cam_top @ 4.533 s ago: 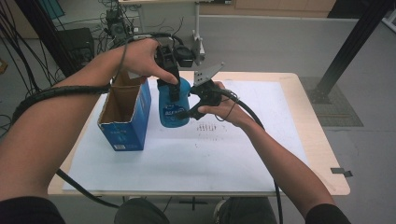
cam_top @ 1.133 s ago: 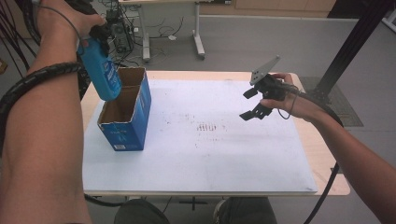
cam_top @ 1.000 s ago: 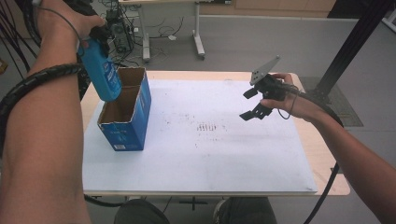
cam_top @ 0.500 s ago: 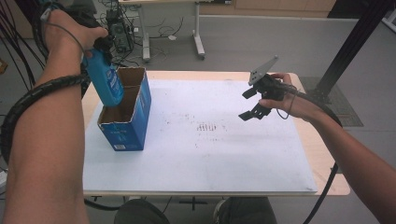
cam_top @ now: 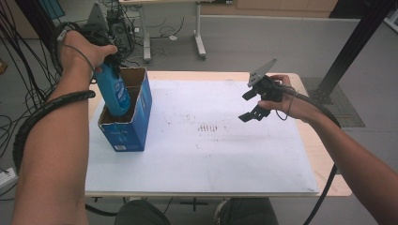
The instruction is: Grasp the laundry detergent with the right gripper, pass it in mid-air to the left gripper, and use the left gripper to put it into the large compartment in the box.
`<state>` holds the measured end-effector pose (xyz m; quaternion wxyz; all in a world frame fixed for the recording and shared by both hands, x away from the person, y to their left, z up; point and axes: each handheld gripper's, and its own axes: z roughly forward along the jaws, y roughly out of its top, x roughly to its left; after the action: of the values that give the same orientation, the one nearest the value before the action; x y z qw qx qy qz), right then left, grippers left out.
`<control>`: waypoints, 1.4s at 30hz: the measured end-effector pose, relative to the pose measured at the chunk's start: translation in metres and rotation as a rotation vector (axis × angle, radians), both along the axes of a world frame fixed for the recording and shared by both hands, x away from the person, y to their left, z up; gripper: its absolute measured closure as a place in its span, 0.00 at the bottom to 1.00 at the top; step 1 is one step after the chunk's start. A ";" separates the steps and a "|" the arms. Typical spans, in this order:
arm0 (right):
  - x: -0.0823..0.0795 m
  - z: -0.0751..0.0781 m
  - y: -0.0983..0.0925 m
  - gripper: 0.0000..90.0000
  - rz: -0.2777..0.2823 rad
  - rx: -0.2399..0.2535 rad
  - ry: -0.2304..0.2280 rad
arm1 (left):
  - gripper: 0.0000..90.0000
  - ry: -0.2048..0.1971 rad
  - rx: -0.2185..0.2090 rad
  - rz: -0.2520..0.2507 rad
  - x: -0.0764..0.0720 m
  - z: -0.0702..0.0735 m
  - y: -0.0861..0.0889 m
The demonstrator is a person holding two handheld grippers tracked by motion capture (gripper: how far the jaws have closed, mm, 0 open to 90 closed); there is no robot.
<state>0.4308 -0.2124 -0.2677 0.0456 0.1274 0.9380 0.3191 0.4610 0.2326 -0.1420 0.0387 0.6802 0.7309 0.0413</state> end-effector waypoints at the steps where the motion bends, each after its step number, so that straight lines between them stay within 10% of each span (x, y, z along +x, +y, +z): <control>1: 0.000 0.000 0.000 0.10 -0.001 -0.001 0.001 | 0.41 0.000 0.001 -0.006 0.000 -0.003 -0.001; 42: 0.007 -0.012 0.001 0.10 -0.002 -0.006 0.022 | 0.41 0.037 -0.004 -0.036 0.003 -0.111 -0.004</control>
<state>0.4378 -0.2114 -0.2797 0.0360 0.1315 0.9393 0.3149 0.4645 0.2290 -0.2529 0.0271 0.6939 0.7191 0.0265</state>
